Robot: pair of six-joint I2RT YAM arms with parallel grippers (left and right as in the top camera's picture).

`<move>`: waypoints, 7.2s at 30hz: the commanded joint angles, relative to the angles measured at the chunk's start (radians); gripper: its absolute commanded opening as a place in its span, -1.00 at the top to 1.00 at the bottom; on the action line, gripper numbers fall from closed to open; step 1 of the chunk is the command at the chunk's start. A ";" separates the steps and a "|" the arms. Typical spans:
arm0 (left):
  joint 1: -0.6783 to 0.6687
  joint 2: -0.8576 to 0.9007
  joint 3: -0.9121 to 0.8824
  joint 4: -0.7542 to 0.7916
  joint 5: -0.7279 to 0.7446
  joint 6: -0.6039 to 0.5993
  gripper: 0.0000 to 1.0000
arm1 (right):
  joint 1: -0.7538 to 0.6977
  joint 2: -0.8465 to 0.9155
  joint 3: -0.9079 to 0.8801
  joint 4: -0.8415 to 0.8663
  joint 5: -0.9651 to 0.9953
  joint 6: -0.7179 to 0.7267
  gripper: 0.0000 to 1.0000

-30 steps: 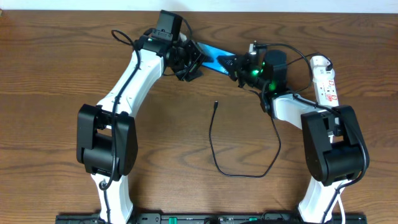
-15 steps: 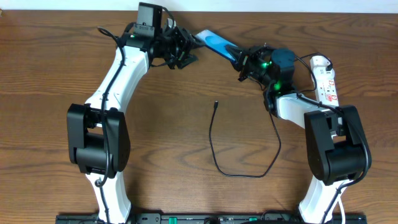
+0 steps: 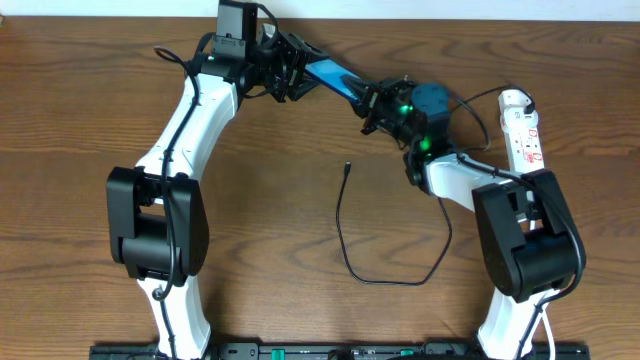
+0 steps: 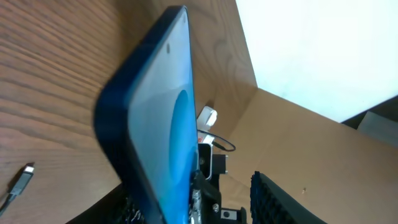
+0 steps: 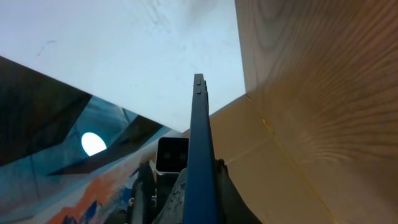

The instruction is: Plug charger to phone and switch on socket

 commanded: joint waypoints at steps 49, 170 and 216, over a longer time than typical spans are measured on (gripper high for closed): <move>-0.055 -0.024 0.001 -0.059 -0.283 -0.026 0.85 | 0.060 -0.007 0.011 0.020 0.037 0.013 0.97; 0.260 -0.024 0.001 -0.056 0.563 0.485 0.85 | 0.072 -0.018 0.016 -0.850 -0.149 -1.332 0.98; 0.200 -0.024 0.000 -0.055 0.576 0.612 0.85 | 0.018 -0.104 0.167 -0.611 -0.935 -1.365 0.98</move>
